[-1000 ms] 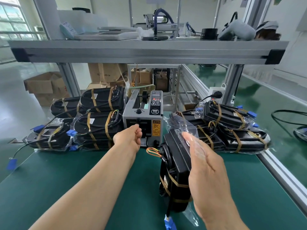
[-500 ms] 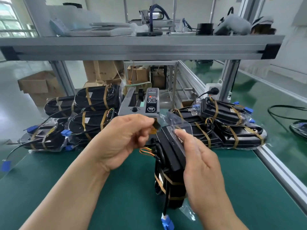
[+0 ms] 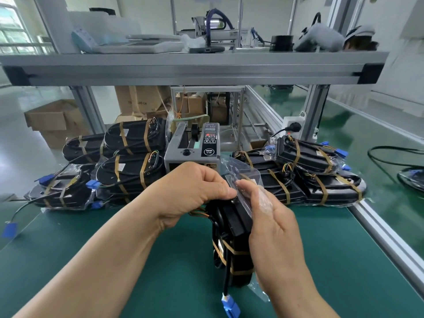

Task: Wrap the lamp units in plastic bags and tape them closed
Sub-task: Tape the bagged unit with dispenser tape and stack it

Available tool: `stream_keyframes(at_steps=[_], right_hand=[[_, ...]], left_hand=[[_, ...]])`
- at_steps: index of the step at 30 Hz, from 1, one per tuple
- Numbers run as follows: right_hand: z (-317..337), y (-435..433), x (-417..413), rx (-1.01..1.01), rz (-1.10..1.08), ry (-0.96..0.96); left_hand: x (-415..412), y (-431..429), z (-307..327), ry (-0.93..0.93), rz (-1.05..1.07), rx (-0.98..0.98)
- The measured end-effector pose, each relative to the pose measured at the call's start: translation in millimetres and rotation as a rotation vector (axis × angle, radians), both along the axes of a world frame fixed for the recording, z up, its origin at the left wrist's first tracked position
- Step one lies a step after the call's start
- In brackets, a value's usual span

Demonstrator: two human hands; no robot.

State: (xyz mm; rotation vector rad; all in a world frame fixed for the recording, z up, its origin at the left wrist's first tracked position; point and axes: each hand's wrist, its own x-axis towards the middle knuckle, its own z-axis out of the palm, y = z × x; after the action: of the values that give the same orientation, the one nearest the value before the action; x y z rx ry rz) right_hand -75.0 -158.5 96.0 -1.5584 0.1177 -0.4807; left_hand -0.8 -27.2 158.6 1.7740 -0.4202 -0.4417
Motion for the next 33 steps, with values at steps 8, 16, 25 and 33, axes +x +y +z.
stream_keyframes(at_steps=[8,16,25,33], right_hand=[[1.9,0.9,-1.0,0.011,-0.003,-0.012],[3.4,1.5,-1.4,-0.016,-0.003,-0.005],[6.3,4.6,-2.6,-0.051,0.001,-0.027],[10.2,4.9,-3.9,-0.059,0.027,-0.053]], left_hand=[[-0.5,-0.9,-3.5,-0.036,0.030,0.009],[-1.7,-0.9,-7.5,-0.065,0.070,0.003],[0.1,2.4,-13.4,-0.139,0.098,0.045],[0.7,-2.1,-27.2,-0.170,0.236,-0.005]])
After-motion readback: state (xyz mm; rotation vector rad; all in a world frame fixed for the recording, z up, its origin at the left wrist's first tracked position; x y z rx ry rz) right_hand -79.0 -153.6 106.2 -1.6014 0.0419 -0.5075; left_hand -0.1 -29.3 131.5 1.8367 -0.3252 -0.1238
